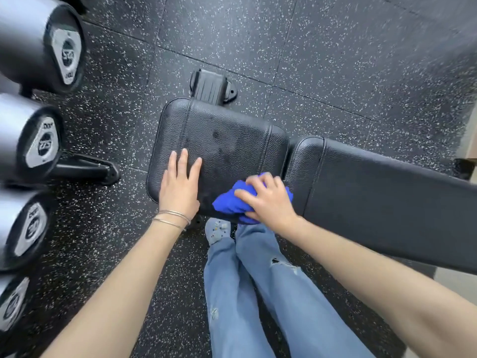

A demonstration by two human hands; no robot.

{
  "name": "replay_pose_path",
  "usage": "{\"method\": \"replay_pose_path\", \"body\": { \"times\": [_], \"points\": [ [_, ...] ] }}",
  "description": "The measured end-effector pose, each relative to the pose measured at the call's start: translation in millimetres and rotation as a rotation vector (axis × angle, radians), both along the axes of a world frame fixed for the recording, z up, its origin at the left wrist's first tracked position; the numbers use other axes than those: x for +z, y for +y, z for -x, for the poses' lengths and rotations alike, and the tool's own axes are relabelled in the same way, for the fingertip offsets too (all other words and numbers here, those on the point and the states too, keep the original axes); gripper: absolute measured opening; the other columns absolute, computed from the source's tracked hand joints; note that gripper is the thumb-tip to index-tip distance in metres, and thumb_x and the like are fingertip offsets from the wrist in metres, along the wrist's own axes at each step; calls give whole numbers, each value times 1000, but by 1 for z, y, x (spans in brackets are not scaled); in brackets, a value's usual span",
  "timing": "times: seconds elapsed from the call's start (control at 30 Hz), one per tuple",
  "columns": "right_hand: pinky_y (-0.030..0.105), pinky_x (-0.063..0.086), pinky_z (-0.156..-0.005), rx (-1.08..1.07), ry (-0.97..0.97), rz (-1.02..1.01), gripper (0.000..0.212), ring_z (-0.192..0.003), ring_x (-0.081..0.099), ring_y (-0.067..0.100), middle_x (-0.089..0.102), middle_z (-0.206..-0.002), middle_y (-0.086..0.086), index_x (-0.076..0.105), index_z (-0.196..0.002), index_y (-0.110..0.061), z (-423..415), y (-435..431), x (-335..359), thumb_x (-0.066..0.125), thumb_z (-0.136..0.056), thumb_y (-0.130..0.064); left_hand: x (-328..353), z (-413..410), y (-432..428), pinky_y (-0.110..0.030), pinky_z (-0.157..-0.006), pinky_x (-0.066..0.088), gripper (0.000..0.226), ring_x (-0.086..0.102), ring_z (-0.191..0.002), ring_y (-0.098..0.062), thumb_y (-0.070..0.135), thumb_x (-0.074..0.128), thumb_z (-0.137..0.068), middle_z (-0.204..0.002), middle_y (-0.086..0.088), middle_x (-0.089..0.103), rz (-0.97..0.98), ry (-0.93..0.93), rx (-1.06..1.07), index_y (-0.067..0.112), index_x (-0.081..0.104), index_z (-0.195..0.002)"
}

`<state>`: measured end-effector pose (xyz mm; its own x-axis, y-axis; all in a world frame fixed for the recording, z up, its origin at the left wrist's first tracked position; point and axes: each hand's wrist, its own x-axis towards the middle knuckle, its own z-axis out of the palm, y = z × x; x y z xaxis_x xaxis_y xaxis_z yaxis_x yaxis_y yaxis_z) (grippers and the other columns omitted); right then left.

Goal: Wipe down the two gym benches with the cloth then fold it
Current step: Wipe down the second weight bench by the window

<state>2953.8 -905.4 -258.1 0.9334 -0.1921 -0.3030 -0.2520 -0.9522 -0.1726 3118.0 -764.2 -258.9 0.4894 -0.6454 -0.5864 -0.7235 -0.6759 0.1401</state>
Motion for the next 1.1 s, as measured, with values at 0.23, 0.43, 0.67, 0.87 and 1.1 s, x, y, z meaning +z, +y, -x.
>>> {"method": "replay_pose_path", "body": {
  "times": [0.23, 0.43, 0.67, 0.87, 1.1],
  "points": [
    [43, 37, -87, -569, 54, 33, 40, -111, 42, 32, 47, -125, 8, 53, -119, -31, -104, -82, -11, 61, -81, -41, 8, 1, -7, -43, -110, 30, 85, 0, -146, -32, 10, 69, -77, -158, -11, 3, -11, 30, 64, 18, 21, -146],
    [43, 38, -83, -612, 11, 74, 46, -104, 47, 34, 53, -121, 8, 58, -115, -27, -105, -48, -14, 66, -74, -44, 8, -13, 2, -42, -105, 38, 77, 18, -142, -26, 1, 62, -77, -155, -4, 19, 71, -6, 134, 14, 26, -144],
    [35, 47, -60, 179, -107, 11, 45, -73, 61, 31, 69, -95, 6, 72, -95, -26, -12, -9, -4, 80, -56, -47, 1, -24, 16, -45, -105, 36, 83, 25, -137, -32, 9, 71, -73, -152, -10, 24, 105, -20, 231, 11, 28, -143],
    [43, 40, -82, -717, 39, 92, 43, -103, 48, 35, 53, -115, 13, 58, -117, -25, -79, -47, -11, 65, -77, -40, -3, -36, 30, -45, -106, 38, 84, 30, -131, -33, 25, 76, -73, -151, -8, 27, 139, 3, 135, 11, 30, -142],
    [43, 38, -84, -1140, 38, 219, 40, -107, 43, 34, 46, -124, 10, 52, -119, -27, -121, -2, -22, 59, -84, -45, -6, -48, 52, -39, -111, 30, 71, 19, -139, -32, 8, 61, -83, -154, -13, 17, 158, 63, -56, 11, 25, -144]
  ]
}}
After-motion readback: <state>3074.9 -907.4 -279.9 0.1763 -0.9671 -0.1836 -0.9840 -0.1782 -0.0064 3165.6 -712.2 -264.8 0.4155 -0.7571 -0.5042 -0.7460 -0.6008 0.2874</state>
